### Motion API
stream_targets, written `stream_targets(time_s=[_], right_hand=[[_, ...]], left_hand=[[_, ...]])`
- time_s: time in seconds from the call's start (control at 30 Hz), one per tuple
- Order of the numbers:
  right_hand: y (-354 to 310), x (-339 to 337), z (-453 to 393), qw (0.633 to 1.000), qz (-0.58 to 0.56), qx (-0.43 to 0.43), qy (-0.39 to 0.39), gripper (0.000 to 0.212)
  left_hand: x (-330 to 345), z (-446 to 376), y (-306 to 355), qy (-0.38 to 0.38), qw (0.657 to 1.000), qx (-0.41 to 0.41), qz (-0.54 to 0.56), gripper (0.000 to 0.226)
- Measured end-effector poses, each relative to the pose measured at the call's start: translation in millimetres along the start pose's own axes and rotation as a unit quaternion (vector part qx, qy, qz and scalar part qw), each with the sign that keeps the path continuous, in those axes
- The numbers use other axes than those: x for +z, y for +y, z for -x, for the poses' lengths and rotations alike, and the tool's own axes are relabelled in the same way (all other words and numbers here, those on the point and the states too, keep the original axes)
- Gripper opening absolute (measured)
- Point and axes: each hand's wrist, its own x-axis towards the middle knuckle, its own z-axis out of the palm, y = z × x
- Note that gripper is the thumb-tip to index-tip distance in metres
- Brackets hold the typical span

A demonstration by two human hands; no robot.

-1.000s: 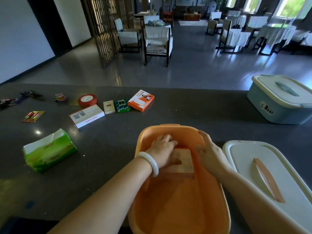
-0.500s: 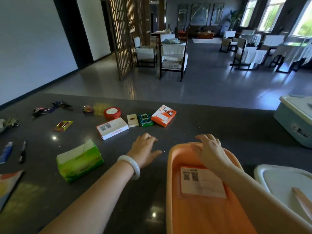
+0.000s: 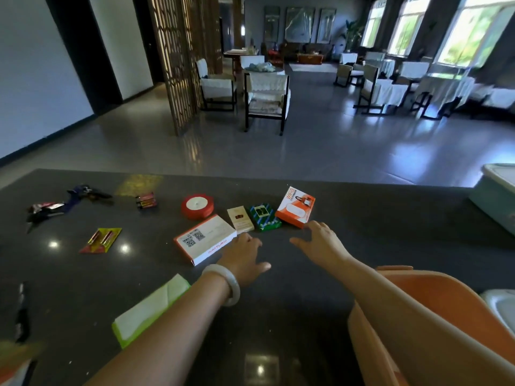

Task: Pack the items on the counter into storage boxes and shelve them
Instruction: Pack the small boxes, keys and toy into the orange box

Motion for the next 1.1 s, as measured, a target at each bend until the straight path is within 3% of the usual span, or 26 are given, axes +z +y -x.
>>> stream_targets(time_s=[0.23, 0.4, 0.57, 0.7, 0.9, 1.1], right_hand=[[-3.8, 27.6, -44.6, 0.995, -0.051, 0.081, 0.002, 0.059], [1.6, 41.2, -86.6, 0.988, -0.067, 0.136, 0.001, 0.061], [-6.9, 60.3, -143.4, 0.968, -0.084, 0.235, 0.036, 0.102], [-12.2, 77.3, -181.4, 0.958, -0.052, 0.278, 0.050, 0.120], [-14.1, 82.0, -194.4, 0.952, -0.051, 0.290, 0.078, 0.109], [-13.3, 85.2, -131.4, 0.954, -0.113, 0.257, 0.109, 0.107]], left_hand=[[35.0, -43.8, 0.5, 0.014, 0.999, -0.011, 0.030, 0.082], [62.6, -67.8, -9.2, -0.059, 0.996, -0.066, -0.001, 0.096], [94.1, -71.3, -21.6, -0.048, 0.995, -0.059, -0.067, 0.097], [106.4, -71.6, -26.3, -0.028, 0.996, -0.047, -0.070, 0.096], [112.4, -72.9, -27.7, -0.020, 0.996, -0.045, -0.080, 0.097], [112.7, -76.5, -28.0, -0.035, 0.994, -0.054, -0.088, 0.098]])
